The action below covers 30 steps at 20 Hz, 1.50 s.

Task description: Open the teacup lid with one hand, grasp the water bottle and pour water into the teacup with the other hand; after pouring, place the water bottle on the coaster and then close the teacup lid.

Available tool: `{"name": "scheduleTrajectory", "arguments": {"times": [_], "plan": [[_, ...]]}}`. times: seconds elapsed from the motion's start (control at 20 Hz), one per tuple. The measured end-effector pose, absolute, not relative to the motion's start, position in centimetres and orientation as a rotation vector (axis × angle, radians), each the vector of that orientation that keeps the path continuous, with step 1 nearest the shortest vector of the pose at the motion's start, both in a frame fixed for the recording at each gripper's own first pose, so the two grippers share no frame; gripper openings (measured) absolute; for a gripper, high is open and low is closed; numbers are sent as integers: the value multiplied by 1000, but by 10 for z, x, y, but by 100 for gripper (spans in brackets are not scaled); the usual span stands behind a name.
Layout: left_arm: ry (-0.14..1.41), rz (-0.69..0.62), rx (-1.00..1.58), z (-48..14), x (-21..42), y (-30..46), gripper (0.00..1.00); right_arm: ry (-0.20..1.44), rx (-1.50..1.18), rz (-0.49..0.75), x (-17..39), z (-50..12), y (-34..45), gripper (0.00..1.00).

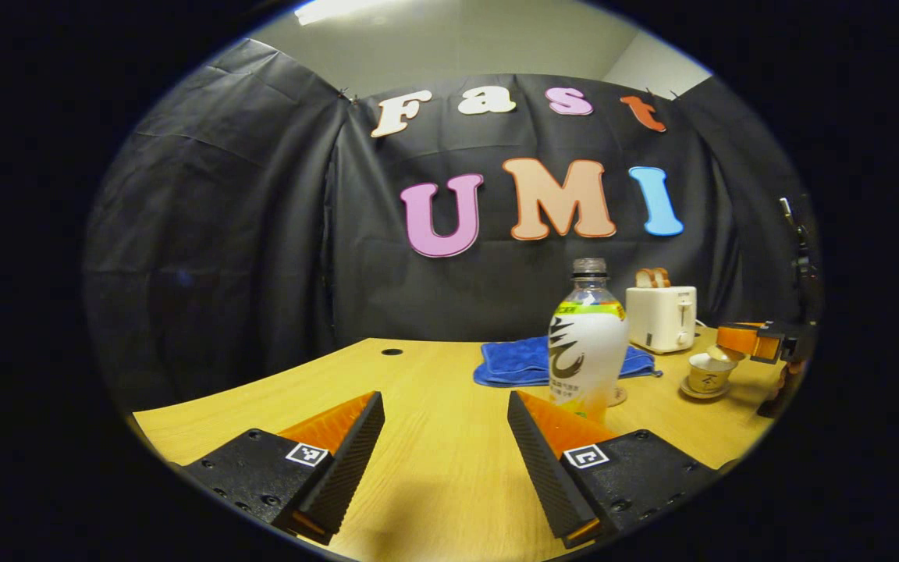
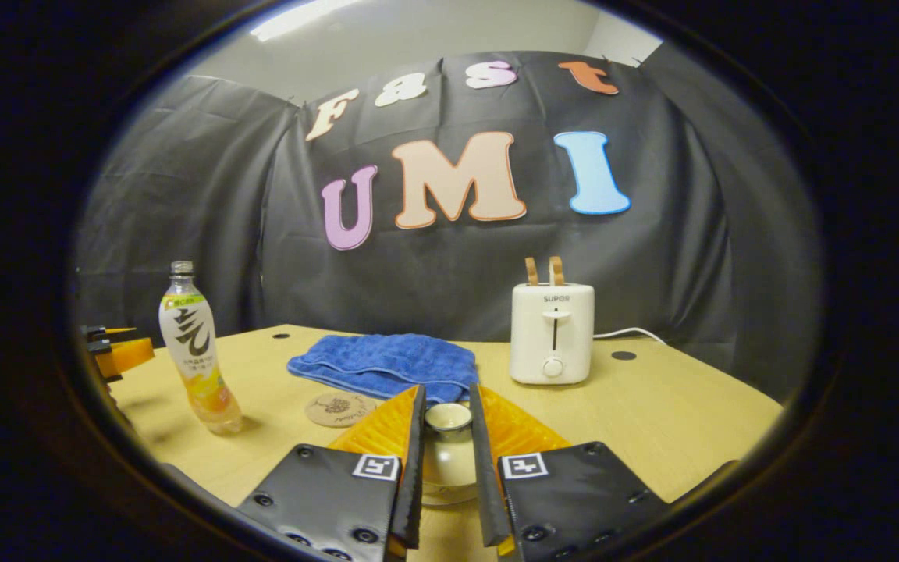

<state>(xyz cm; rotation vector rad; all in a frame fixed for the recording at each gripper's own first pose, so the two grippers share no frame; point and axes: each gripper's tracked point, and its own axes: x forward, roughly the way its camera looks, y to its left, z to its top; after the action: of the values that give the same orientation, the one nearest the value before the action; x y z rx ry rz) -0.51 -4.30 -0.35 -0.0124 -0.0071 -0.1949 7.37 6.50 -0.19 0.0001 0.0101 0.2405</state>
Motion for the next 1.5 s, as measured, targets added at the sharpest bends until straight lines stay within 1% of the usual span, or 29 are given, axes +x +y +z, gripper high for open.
{"name": "scheduleTrajectory", "arguments": {"times": [0.15,0.2,0.25,0.5,0.75,0.85,0.9,1.0,1.1,1.35,1.4,1.45,1.5], "plan": [[-10,-288,-16,-4,-11,-60,93,9,-1,226,68,-2,58,32],[-11,-318,-18,-4,-12,-66,93,9,0,221,67,-2,55,34],[-11,-345,-18,-4,-14,-70,93,7,0,212,64,-2,52,32],[-5,-429,-23,-4,-17,-89,93,5,-1,186,58,0,41,32],[12,-462,-24,-7,-6,-111,93,2,0,151,52,0,26,32],[23,-479,-23,-8,-1,-122,93,3,-1,146,49,0,24,34],[30,-482,-22,-9,2,-126,93,2,-1,146,48,0,24,33],[40,-482,-26,-10,9,-134,93,3,-1,143,48,0,22,34],[50,-481,-29,-11,16,-140,93,4,-1,137,47,0,19,32],[73,-463,-14,-14,34,-151,93,4,0,133,45,0,17,32],[73,-457,-16,-14,37,-152,90,4,0,136,45,-1,16,32],[70,-454,-17,-14,40,-153,93,4,0,140,45,-1,17,33],[67,-453,-19,-14,41,-155,93,4,0,141,45,-1,17,32]]}}
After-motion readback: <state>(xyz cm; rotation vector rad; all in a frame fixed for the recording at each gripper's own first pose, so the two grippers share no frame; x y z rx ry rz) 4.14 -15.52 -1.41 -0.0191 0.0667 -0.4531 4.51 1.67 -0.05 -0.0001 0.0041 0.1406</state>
